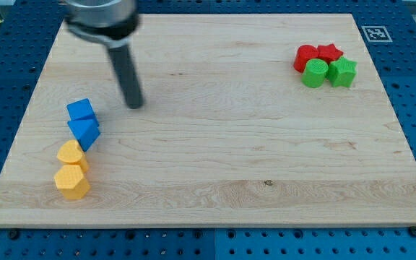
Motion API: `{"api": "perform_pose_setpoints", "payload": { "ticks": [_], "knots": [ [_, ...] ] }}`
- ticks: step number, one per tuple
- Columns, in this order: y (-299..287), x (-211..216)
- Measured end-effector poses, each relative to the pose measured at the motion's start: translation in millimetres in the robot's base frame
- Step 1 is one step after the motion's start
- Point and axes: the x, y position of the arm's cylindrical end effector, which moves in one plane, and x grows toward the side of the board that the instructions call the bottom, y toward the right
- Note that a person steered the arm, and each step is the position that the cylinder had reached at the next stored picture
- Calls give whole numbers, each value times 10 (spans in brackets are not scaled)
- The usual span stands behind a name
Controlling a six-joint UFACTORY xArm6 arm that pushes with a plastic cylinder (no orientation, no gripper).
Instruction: Separate green blocks from red blocks
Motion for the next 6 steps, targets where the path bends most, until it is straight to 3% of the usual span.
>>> {"api": "perform_pose_setpoints", "payload": {
  "ticks": [2, 3, 4, 5, 6],
  "knots": [
    [2435, 320],
    [3694, 286],
    [4311, -170],
    [4189, -639],
    [3663, -770]
  ]
}}
